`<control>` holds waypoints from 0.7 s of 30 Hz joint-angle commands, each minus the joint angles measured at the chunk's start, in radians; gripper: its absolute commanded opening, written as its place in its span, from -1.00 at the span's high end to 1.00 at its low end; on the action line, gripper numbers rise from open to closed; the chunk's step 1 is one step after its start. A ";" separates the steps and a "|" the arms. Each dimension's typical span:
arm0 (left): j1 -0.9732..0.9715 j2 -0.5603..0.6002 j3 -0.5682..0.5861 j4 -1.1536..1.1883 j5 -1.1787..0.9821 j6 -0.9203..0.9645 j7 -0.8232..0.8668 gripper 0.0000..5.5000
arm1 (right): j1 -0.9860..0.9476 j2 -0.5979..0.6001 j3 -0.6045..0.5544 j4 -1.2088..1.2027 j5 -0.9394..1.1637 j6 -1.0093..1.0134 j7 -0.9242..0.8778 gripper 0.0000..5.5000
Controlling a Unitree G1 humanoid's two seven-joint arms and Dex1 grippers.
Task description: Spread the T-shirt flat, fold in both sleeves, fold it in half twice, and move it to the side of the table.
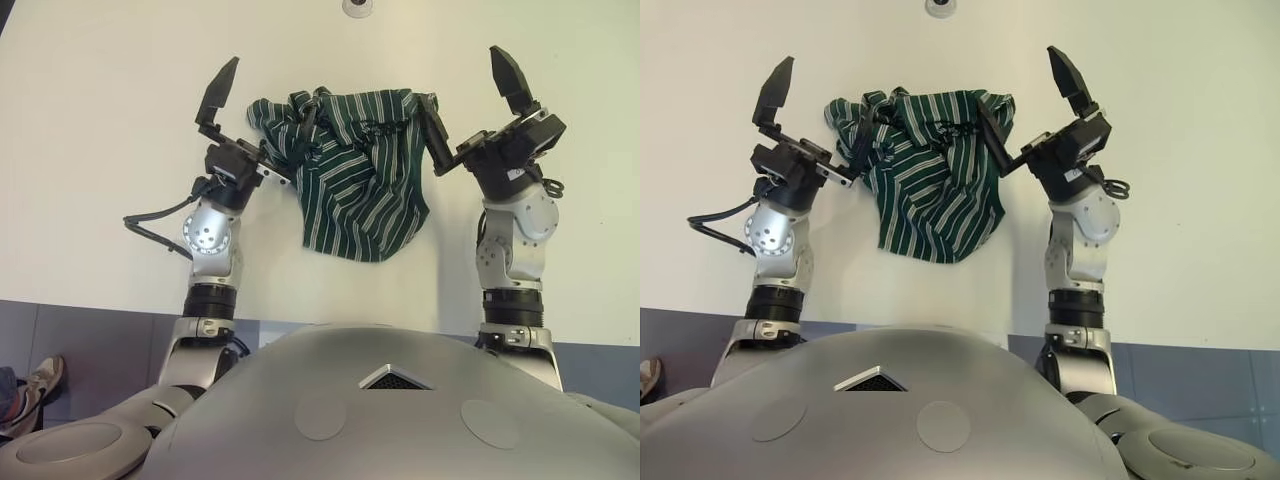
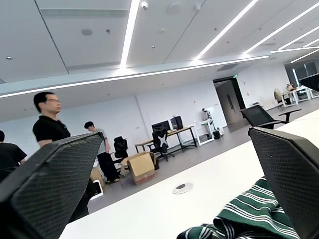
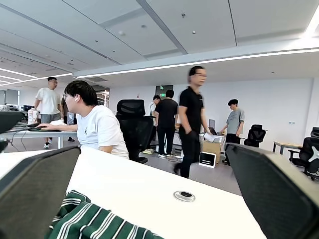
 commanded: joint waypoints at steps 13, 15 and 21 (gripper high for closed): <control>-0.006 0.039 -0.072 0.021 -0.077 0.025 -0.053 -0.95 | 0.026 -0.024 0.024 -0.012 0.067 -0.009 0.043 -0.96; -0.004 0.042 -0.075 0.021 -0.086 0.028 -0.056 -0.95 | 0.029 -0.024 0.028 -0.017 0.068 -0.009 0.044 -0.96; -0.008 0.042 -0.073 0.044 -0.085 0.023 -0.047 -0.95 | 0.038 -0.020 0.050 -0.007 0.059 -0.023 0.060 -0.96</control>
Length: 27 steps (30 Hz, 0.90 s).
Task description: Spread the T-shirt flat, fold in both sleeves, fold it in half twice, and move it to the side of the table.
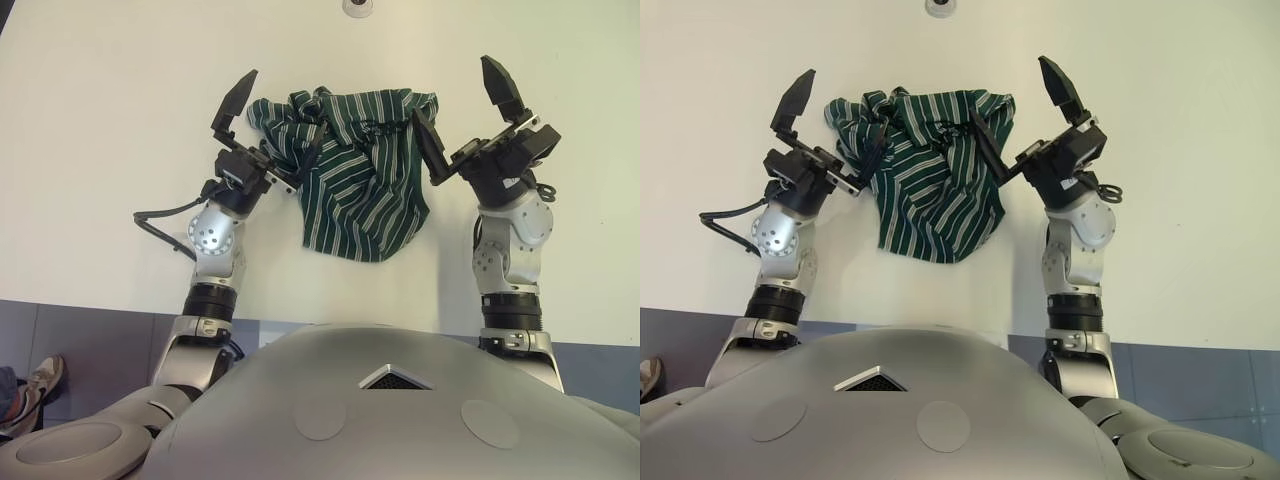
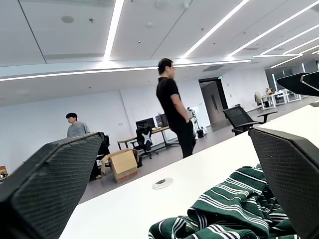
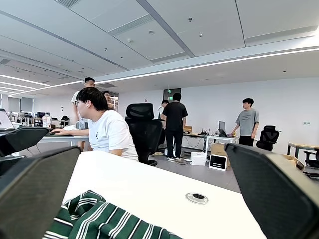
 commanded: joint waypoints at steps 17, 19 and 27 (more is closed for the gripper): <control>0.002 0.006 -0.007 0.017 0.005 0.007 -0.006 -0.95 | 0.019 -0.011 0.032 -0.001 -0.001 -0.016 0.020 -0.96; 0.017 0.009 -0.019 -0.011 -0.038 0.020 -0.031 -0.95 | 0.021 -0.012 0.033 -0.005 0.000 -0.016 0.020 -0.96; 0.136 0.134 -0.154 -0.083 0.145 -0.087 -0.181 -0.95 | 0.013 -0.024 0.008 -0.007 0.023 -0.007 0.016 -0.96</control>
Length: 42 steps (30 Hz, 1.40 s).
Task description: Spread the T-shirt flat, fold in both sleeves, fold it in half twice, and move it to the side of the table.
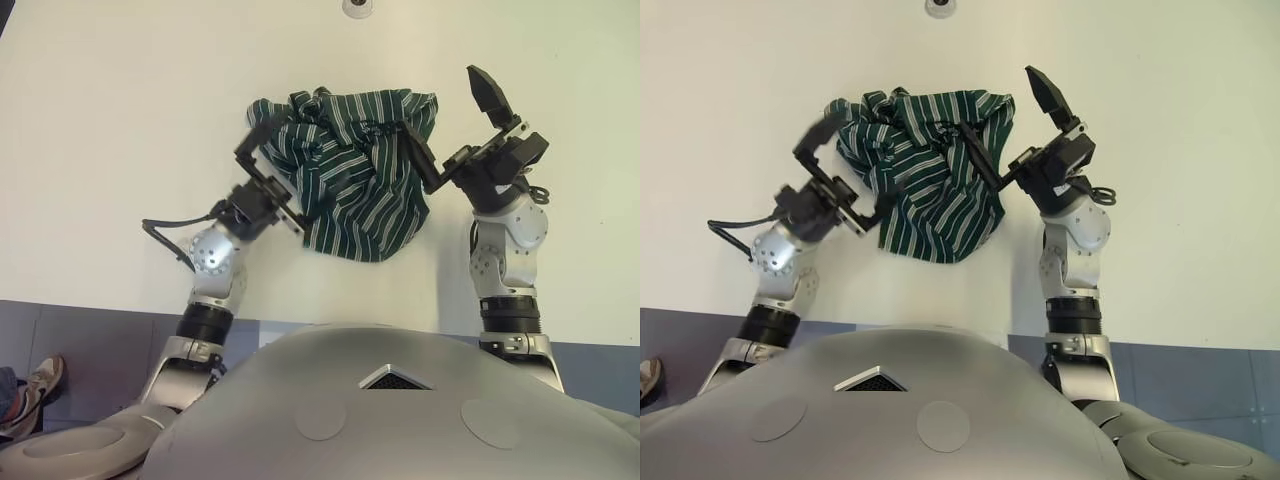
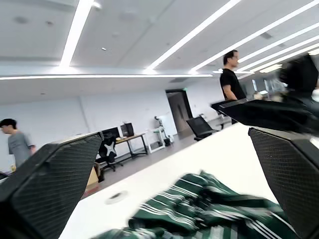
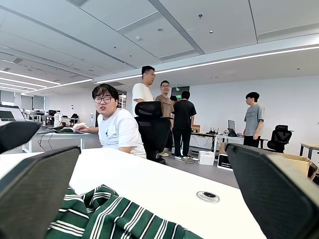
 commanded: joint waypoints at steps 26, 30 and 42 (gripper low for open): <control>0.133 0.610 -0.008 0.055 0.792 0.129 0.244 -0.95 | -0.014 -0.014 0.020 -0.045 0.076 0.060 0.028 -0.96; 0.168 0.702 0.068 0.057 0.772 0.208 0.274 -0.95 | -0.037 -0.028 0.013 0.016 -0.032 0.012 -0.022 -0.96; 0.092 0.715 0.057 0.036 0.806 0.331 0.321 -0.95 | -0.204 0.019 0.309 0.217 -0.775 -0.074 -0.333 -0.96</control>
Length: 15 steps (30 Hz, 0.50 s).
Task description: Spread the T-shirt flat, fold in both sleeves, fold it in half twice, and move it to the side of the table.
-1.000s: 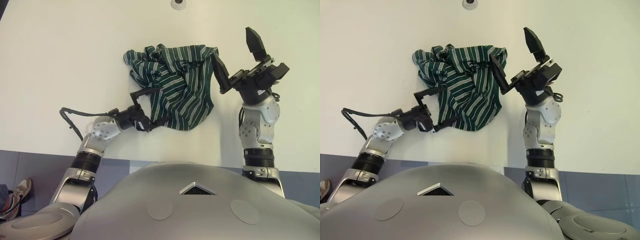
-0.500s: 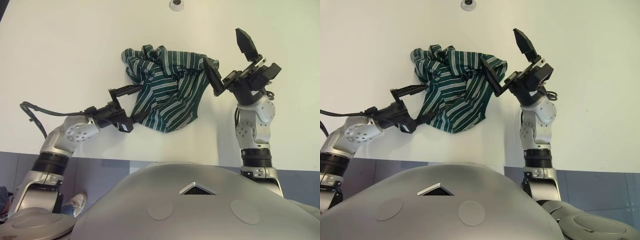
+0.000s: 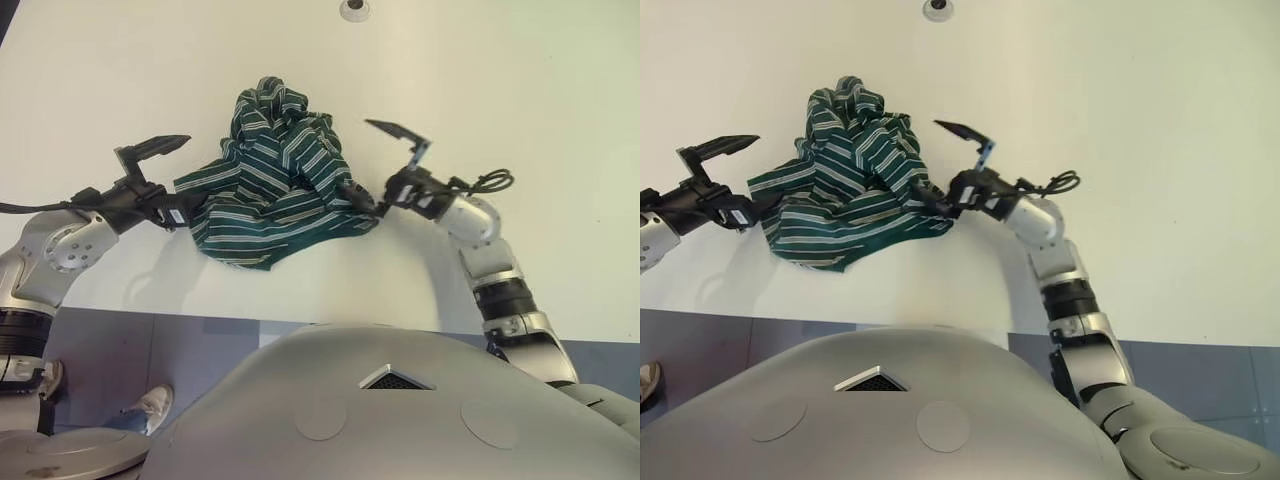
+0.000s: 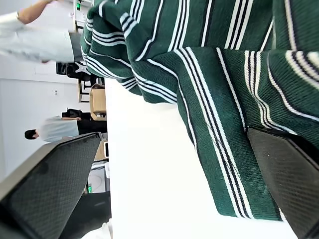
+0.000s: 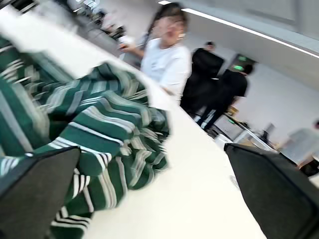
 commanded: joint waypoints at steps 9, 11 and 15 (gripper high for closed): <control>0.055 -0.063 -0.164 -0.009 0.108 0.107 -0.081 -0.95 | -0.098 0.064 0.067 0.048 -0.135 0.144 -0.254 -0.96; 0.060 -0.062 -0.167 -0.024 0.102 0.114 -0.084 -0.95 | -0.110 0.061 0.060 0.068 -0.151 0.188 -0.293 -0.96; 0.063 -0.052 -0.167 -0.083 0.075 0.141 -0.109 -0.95 | -0.138 0.052 0.061 0.144 -0.185 0.261 -0.365 -0.96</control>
